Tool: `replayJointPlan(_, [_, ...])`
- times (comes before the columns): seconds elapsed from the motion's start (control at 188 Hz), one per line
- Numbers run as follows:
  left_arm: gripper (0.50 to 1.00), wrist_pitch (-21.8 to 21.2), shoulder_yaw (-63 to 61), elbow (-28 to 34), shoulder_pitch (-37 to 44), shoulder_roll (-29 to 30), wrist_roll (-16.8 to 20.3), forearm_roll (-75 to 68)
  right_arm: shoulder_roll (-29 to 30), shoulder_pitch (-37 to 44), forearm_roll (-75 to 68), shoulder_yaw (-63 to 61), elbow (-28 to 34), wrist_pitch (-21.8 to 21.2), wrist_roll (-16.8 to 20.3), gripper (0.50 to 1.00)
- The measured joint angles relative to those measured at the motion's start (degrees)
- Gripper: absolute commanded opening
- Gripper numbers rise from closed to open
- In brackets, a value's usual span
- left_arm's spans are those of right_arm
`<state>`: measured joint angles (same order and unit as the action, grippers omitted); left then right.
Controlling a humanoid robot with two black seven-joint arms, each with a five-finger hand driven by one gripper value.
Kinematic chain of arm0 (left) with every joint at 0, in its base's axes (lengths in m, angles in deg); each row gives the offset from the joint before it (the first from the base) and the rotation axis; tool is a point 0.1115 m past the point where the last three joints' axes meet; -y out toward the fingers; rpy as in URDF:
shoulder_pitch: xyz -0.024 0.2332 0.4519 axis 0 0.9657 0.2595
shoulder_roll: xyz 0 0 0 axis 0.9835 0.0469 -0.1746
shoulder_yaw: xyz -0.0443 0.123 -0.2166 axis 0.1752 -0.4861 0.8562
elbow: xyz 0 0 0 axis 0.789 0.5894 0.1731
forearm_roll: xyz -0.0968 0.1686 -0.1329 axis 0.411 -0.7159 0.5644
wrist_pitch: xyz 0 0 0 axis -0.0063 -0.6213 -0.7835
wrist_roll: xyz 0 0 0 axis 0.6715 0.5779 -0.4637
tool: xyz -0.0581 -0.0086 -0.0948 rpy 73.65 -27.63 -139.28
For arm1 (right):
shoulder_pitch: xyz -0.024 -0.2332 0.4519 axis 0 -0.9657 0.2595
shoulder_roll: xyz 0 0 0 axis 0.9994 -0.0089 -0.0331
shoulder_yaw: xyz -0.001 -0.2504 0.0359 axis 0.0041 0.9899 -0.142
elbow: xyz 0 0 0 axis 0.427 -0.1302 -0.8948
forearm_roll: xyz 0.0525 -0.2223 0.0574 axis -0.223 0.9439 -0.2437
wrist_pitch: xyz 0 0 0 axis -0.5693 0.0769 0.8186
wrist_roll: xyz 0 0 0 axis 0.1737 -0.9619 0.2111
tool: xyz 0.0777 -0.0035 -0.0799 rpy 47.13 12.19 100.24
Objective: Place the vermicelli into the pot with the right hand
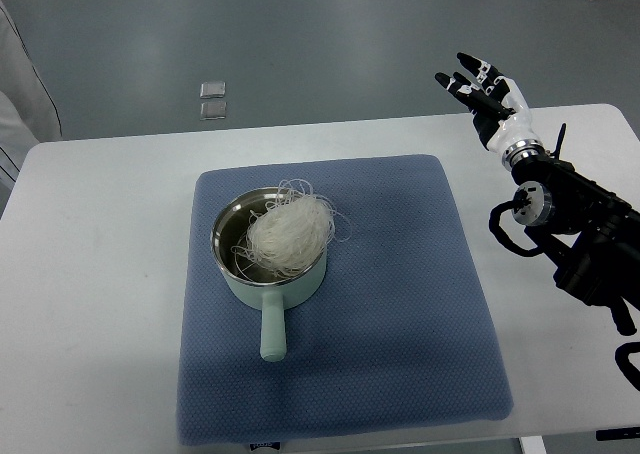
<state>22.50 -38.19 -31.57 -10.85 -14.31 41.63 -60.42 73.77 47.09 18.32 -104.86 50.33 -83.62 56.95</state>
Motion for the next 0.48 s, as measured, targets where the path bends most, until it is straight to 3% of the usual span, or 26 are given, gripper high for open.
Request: replayJointPlan(0.479, [1.0, 0.0, 0.0, 0.0, 0.0, 0.0, 0.0, 0.0, 1.1, -1.1, 0.0, 0.0, -0.5, 3.0, -0.5, 0.915])
